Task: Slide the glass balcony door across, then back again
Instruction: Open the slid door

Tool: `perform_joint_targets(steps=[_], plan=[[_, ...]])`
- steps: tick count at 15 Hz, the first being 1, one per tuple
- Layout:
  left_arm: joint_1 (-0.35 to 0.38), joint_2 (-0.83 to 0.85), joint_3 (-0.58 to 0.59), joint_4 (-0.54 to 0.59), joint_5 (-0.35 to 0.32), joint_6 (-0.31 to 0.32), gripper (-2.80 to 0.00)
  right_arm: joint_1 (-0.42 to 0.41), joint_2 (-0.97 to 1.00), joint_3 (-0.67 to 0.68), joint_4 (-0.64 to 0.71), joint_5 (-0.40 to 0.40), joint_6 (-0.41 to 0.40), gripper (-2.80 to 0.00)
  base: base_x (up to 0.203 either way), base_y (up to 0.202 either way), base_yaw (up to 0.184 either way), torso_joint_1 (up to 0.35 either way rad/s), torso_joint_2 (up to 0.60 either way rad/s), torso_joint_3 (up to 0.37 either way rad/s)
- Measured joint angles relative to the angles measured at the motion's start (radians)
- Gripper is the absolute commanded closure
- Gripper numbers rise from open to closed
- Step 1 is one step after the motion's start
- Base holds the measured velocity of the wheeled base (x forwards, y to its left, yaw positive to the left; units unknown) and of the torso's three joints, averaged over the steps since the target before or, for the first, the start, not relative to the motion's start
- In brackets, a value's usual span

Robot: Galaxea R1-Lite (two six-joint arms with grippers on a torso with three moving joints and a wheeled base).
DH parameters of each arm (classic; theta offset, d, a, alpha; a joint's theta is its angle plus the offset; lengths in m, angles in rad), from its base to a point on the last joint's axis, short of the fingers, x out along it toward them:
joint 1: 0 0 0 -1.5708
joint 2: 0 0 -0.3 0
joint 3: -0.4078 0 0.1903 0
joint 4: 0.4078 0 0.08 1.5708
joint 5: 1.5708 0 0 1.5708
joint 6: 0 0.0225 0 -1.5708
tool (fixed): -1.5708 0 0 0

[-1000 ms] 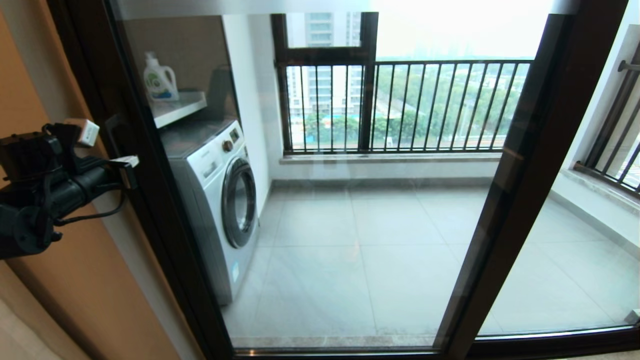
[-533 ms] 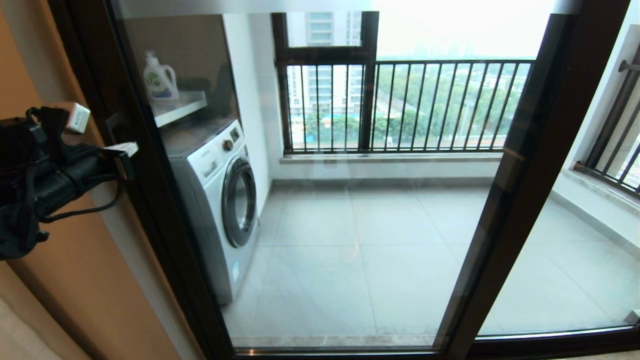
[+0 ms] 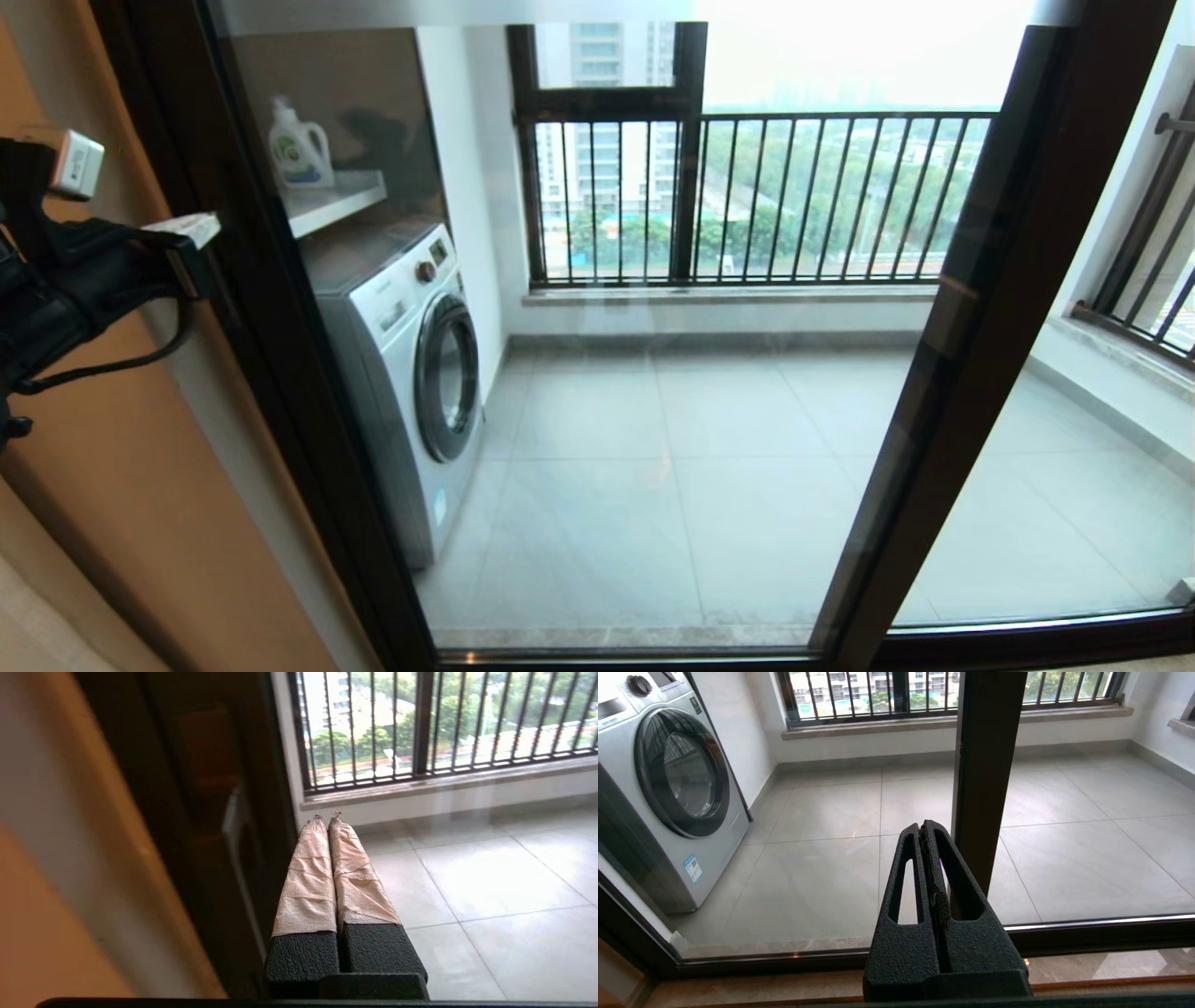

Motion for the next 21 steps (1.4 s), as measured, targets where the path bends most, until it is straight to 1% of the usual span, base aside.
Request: perform_joint_targets(steps=[5, 7, 12, 17, 21], plan=[[0.101, 0.052, -0.066, -0.003, -0.002, 0.002, 0.0, 0.001, 0.0, 0.0, 0.0, 0.0, 0.001, 0.0, 0.0, 0.0, 0.0, 0.0, 0.0, 0.0], [0.121, 0.083, -0.096, -0.003, -0.002, 0.003, 0.0, 0.0, 0.0, 0.0, 0.0, 0.0, 0.0, 0.0, 0.0, 0.0, 0.0, 0.0, 0.0, 0.0], [0.128, 0.18, -0.162, -0.003, -0.002, 0.033, 0.0, 0.0, 0.0, 0.0, 0.0, 0.0, 0.0, 0.0, 0.0, 0.0, 0.0, 0.0, 0.0, 0.0], [0.127, 0.28, -0.246, 0.0, 0.004, 0.035, 0.0, 0.001, 0.0, 0.0, 0.0, -0.001, 0.0, 0.0, 0.0, 0.0, 0.0, 0.0, 0.0, 0.0], [0.097, 0.314, -0.296, 0.003, 0.011, 0.034, 0.0, 0.001, 0.0, 0.0, 0.0, 0.0, 0.0, 0.0, 0.0, 0.0, 0.0, 0.0, 0.0, 0.0]])
